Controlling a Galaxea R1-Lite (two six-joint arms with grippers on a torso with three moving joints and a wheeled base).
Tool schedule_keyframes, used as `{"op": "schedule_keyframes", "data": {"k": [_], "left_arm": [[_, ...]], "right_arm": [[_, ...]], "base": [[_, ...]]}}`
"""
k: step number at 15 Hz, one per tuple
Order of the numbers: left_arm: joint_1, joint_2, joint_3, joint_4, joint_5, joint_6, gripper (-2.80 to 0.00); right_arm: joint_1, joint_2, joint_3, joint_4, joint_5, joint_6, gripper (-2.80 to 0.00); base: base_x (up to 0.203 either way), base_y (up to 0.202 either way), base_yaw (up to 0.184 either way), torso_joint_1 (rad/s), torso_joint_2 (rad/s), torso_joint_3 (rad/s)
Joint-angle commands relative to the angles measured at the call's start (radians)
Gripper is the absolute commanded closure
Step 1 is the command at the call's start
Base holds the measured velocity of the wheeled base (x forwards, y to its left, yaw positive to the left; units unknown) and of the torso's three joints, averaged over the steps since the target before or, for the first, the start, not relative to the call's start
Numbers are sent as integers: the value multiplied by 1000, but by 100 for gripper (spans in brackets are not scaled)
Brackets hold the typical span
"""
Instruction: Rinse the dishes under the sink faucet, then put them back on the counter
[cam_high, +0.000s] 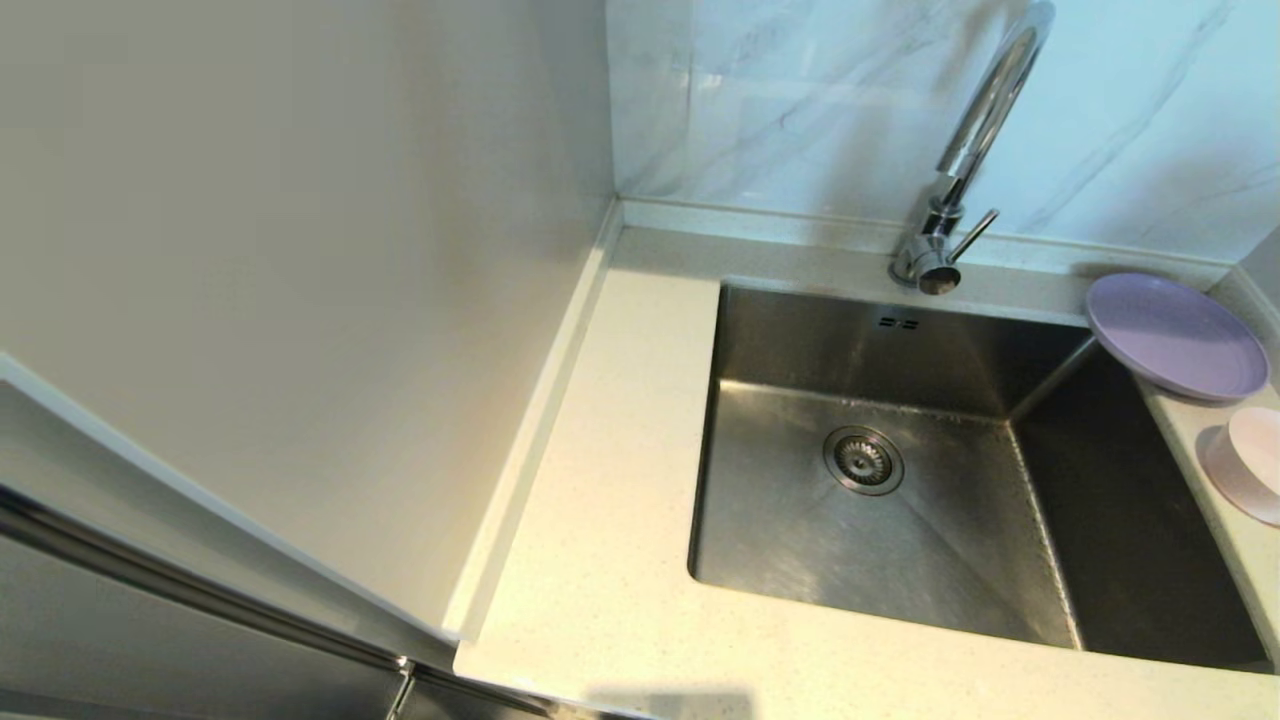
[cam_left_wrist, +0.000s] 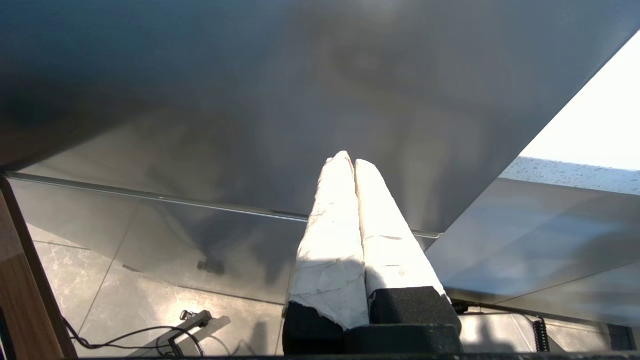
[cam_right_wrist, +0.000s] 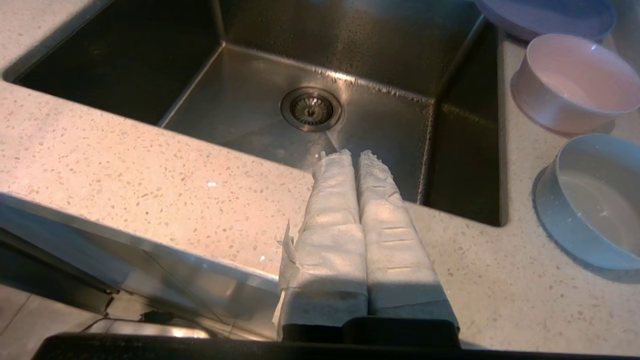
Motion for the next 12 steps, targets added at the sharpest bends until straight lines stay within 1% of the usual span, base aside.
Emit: {"op": "schedule_keyframes", "data": {"k": [1,2,12], "left_arm": [[0,0,0,0,1,0,0],[0,0,0,0,1,0,0],[0,0,0,0,0,0,0]], "right_arm": [[0,3,18,73,-2,23,0],[0,3,18,98,-3,31,0],[0,3,18,96,-1,34,0]], "base": [[0,0,0,0,0,0],[0,0,0,0,0,0],[0,0,0,0,0,0]]}}
